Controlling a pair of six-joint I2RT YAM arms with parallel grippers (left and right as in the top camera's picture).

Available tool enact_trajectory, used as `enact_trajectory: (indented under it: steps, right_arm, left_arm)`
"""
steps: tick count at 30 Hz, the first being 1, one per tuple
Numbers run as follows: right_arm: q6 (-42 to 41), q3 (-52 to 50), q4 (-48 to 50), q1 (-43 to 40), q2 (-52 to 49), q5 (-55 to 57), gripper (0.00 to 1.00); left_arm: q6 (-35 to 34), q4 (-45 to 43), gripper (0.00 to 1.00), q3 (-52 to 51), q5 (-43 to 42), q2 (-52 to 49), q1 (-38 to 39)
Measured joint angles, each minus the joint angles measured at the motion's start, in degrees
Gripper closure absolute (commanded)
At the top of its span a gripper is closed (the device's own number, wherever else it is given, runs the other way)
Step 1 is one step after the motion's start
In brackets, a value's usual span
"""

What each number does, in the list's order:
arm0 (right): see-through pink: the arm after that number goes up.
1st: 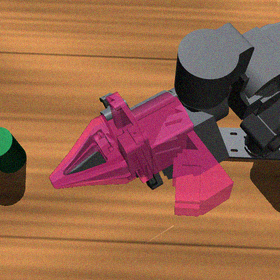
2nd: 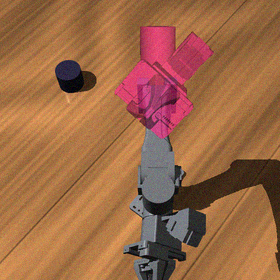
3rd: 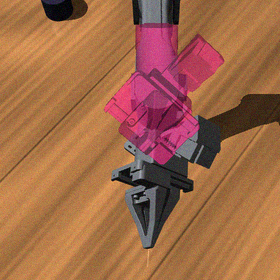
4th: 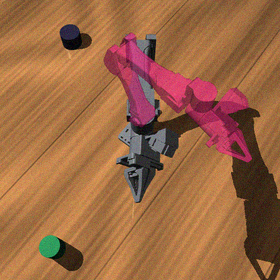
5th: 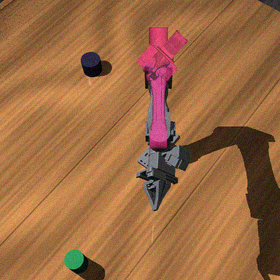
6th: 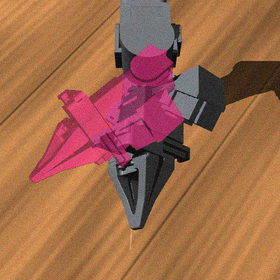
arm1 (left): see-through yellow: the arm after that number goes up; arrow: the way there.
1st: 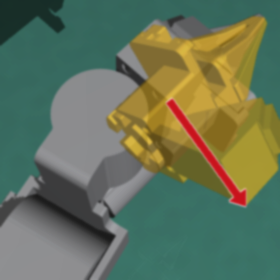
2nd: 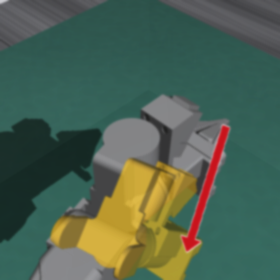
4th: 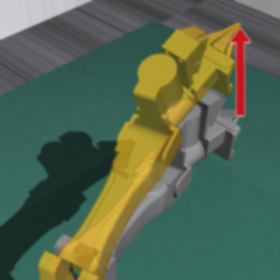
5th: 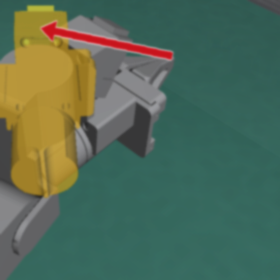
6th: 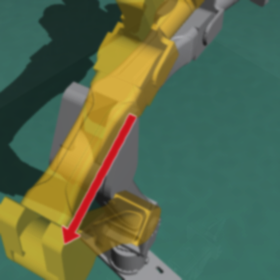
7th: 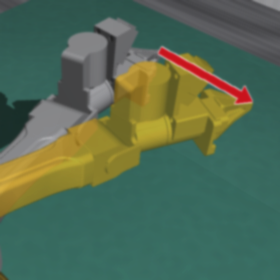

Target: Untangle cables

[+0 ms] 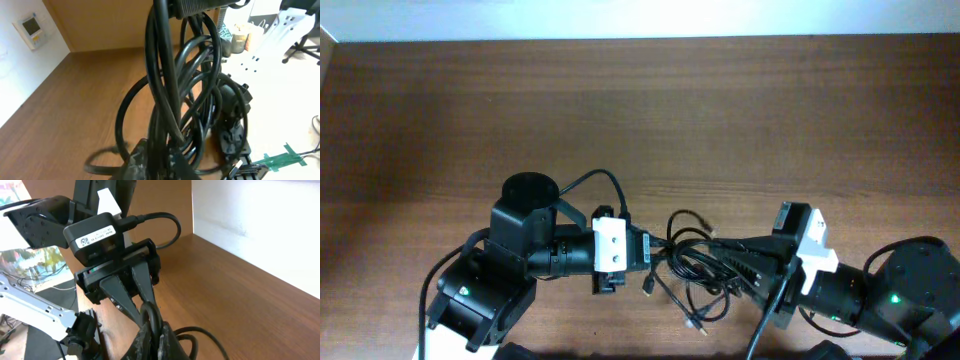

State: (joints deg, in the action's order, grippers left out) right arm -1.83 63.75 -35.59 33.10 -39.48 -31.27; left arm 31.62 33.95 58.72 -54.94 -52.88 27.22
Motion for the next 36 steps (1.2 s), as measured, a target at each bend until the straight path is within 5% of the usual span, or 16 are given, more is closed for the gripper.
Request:
enact_trajectory:
  steps: [9, 16, 27, 28, 29, 30, 31, 36]
  right_arm:
    - [-1.1, 0.0, -1.0, 0.0, -1.5, -0.4, 0.96]
    - [-0.3, 0.0, -8.2, 0.0, -2.4, 2.5, 0.96]
    - [1.0, 0.0, -17.3, 0.0, -2.4, 9.4, 0.96]
    - [1.0, 0.0, -16.8, 0.0, -2.4, 9.5, 0.96]
    - [0.7, 0.0, -16.0, 0.0, -2.4, 9.7, 0.96]
    - [0.1, 0.0, -14.9, 0.0, -2.4, 10.4, 0.96]
    - [-0.6, 0.0, -13.4, 0.0, -2.4, 10.9, 0.96]
    - [-2.5, 0.0, -10.6, 0.0, -2.4, 11.4, 0.96]
  left_arm:
    - [-2.5, 0.0, 1.00, 0.0, 5.1, 0.0, 0.0]
    - [-22.7, -1.8, 1.00, 0.0, 26.1, 0.0, 0.3]
    - [-45.1, -3.0, 1.00, 0.0, 39.1, 0.0, 0.7]
    - [-46.8, -3.0, 0.94, 0.0, 39.7, 0.0, 0.7]
    - [-48.1, -3.0, 0.67, 0.0, 40.2, 0.0, 0.7]
    - [-49.4, -2.5, 0.19, 0.0, 40.9, 0.0, 0.7]
    - [-50.4, -1.1, 0.01, 0.0, 42.0, 0.0, 0.7]
    - [-49.4, 3.0, 0.01, 0.0, 46.3, 0.0, 0.3]
